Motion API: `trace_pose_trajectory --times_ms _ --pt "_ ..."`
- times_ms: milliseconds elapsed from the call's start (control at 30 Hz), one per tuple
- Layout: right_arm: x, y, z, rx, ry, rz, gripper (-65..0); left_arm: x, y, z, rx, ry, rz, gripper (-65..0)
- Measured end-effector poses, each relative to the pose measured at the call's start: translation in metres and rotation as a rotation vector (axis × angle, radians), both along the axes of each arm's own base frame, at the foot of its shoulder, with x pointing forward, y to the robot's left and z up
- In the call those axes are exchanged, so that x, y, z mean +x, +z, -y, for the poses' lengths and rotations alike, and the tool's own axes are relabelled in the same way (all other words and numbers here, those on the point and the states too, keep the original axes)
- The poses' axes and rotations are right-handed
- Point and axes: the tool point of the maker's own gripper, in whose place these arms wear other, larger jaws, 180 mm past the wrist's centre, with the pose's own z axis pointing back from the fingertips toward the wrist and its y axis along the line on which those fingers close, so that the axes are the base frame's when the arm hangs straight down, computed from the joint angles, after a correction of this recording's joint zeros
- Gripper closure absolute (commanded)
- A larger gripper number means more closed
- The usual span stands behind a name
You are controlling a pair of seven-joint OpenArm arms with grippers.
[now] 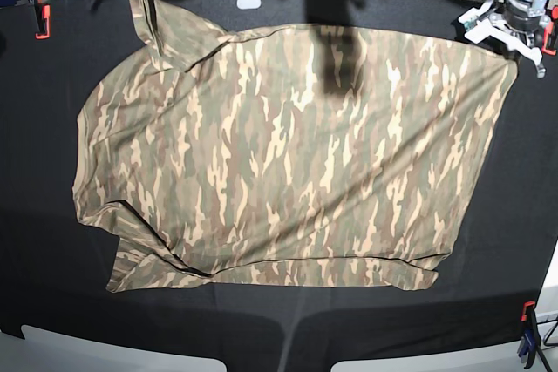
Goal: Layout the t-shirt on the table in an organized manner, then fold the t-shirt properly
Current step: 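Pull the shirt's shoulders apart with both grippers, smoothing it flat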
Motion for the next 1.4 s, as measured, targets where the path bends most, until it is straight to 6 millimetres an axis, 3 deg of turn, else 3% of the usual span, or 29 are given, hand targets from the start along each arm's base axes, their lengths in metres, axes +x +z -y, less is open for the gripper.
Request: trace_pose_trajectory --times_ms 67,133,200,333,433,567,700,833,1000,1067,1133,1167,1300,1400 --pt "0.005 0.0 0.004 0.016 -0.108 0.023 -2.6 0.0 0.0 0.0 -0.001 0.001 0.0 0.0" --pt "0.009 -0.001 0.003 0.032 -0.167 0.035 -15.7 0.0 0.0 0.0 -0.001 0.001 0.0 0.0" --pt "0.018 -0.001 -0.001 0.065 -0.256 0.093 -21.3 0.0 0.0 0.0 -0.002 0.002 0.0 0.0" --pt "0.029 -0.007 -0.029 0.216 -0.425 0.148 -21.3 0.0 0.0 0.001 -0.004 -0.001 0.0 0.0" --pt "0.036 -0.008 -0.038 0.25 -0.498 0.19 -21.2 0.0 0.0 0.001 -0.004 -0.001 -0.002 0.0" --pt "0.053 -0.004 -0.04 0.261 -0.53 0.26 -21.2 0.0 0.0 0.0 -0.004 0.0 0.001 0.0" --pt "0.055 -0.003 -0.04 0.256 -0.53 0.267 -21.2 0.0 0.0 0.001 -0.004 -0.001 0.0 0.0" --pt "0.047 -0.026 -0.031 0.23 -0.555 0.215 -21.2 0.0 0.0 0.001 -0.004 -0.001 0.0 0.0" --pt "0.052 -0.05 -0.03 0.244 -0.533 0.17 -20.7 0.0 0.0 0.001 -0.006 -0.002 0.0 0.0" --pt "0.056 -0.054 -0.032 0.253 -0.514 0.159 -14.7 0.0 0.0 0.001 -0.006 -0.003 0.001 0.0" --pt "0.058 -0.054 -0.033 0.254 -0.493 0.157 -2.3 0.0 0.0 0.001 -0.006 -0.003 0.001 0.0" --pt "0.057 -0.054 -0.033 0.244 -0.478 0.153 0.0 0.0 0.0 0.001 -0.006 -0.003 0.001 0.0" --pt "0.051 -0.054 -0.026 0.17 -0.42 0.119 0.0 0.0 0.0 0.001 -0.006 -0.003 0.001 0.0" --pt "0.048 -0.045 -0.036 0.184 -0.334 0.1 0.0 0.0 0.0 0.001 -0.006 -0.003 0.001 0.0"
